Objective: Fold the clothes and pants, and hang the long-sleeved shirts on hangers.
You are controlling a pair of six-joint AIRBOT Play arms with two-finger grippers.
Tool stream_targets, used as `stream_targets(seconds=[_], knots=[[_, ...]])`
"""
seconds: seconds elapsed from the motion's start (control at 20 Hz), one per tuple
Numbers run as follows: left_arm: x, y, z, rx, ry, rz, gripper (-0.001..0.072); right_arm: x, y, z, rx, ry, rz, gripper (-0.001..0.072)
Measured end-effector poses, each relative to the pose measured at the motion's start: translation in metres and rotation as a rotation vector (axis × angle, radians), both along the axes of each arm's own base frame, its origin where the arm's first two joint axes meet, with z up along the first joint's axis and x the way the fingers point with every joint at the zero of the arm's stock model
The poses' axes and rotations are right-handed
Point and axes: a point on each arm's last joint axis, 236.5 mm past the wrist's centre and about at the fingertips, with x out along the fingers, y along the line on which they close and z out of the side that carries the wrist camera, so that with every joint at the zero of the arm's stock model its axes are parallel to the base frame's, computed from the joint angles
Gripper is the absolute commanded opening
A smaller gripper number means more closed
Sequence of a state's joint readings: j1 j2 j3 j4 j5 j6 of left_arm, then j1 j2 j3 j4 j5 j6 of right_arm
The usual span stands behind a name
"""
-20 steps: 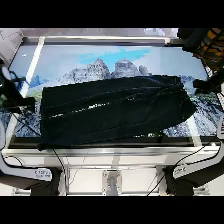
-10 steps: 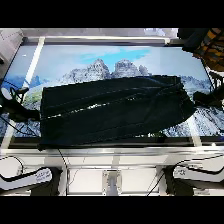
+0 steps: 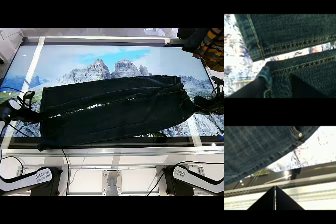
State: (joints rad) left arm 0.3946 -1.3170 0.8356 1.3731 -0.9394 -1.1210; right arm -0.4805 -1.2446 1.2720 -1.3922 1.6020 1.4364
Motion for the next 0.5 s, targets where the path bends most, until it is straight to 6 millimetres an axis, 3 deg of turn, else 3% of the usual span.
stream_targets(seconds=[0.1, 0.3, 0.5], knots=[[-0.002, -0.001, -0.001, -0.007, 0.004, 0.003, 0.0039, 0.0, 0.0, 0.001, -0.001, -0.002, -0.004, 0.0018], [0.001, 0.005, -0.002, 0.022, -0.008, 0.004, 0.0037, 0.001, 0.0, 0.002, -0.005, -0.014, -0.01, 0.0019], [0.021, 0.039, 0.005, 0.149, -0.073, 0.044, 0.0033, 0.011, -0.005, 0.002, -0.025, -0.054, -0.02, 0.0019]])
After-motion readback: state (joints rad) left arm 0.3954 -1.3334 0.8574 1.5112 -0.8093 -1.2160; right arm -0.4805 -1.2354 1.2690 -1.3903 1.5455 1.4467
